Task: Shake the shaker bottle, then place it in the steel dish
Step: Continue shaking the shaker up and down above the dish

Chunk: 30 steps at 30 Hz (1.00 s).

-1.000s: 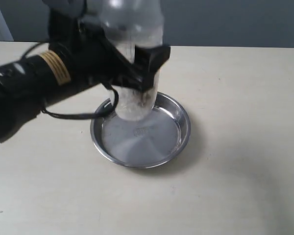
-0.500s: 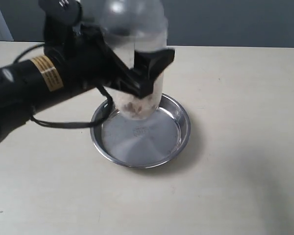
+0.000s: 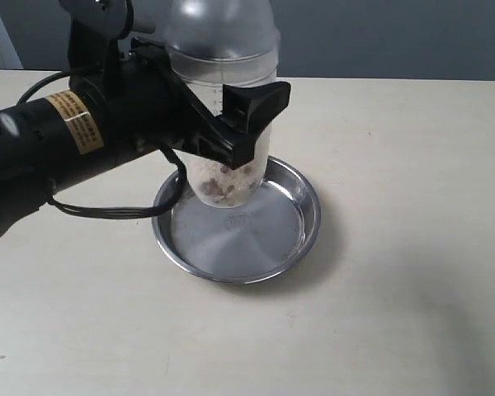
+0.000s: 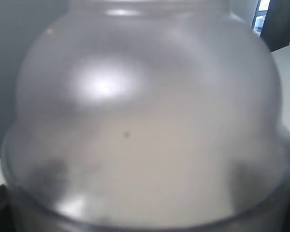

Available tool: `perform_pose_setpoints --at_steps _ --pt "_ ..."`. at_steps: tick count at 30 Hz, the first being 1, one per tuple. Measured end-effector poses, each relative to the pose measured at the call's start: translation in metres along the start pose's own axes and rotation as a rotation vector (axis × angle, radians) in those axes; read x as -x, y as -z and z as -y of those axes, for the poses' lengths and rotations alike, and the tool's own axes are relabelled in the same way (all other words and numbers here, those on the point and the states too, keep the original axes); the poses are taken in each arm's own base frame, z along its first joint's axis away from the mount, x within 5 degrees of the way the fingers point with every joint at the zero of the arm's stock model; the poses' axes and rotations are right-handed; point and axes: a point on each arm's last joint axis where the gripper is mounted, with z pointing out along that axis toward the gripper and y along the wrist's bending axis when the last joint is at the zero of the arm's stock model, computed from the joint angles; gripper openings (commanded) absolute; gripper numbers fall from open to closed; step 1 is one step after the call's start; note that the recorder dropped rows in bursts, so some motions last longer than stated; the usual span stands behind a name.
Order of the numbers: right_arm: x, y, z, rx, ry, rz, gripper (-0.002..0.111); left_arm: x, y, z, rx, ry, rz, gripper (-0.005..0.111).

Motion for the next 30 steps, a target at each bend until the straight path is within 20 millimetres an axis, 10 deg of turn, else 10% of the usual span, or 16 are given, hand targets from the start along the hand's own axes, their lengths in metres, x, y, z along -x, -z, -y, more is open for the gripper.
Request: perform_pose_setpoints --at_steps 9,17,22,27,30 --pt "0.0 0.0 0.0 0.0 0.0 0.0 -0.001 -0.06 -0.02 -0.007 0.025 0.054 -0.195 0.0" --pt "0.0 0.0 0.0 0.0 0.0 0.0 -0.001 0.045 -0.011 0.002 -0.003 -0.052 0.212 0.0" --pt "0.0 0.0 0.0 0.0 0.0 0.0 -0.001 -0.018 -0.025 -0.003 0.02 0.017 -0.041 0.0" --pt "0.0 0.0 0.0 0.0 0.0 0.0 -0.001 0.007 -0.018 0.001 0.01 -0.032 0.023 0.0" --pt "0.0 0.0 0.0 0.0 0.0 0.0 -0.001 -0.021 -0.029 -0.005 0.045 0.017 -0.05 0.0"
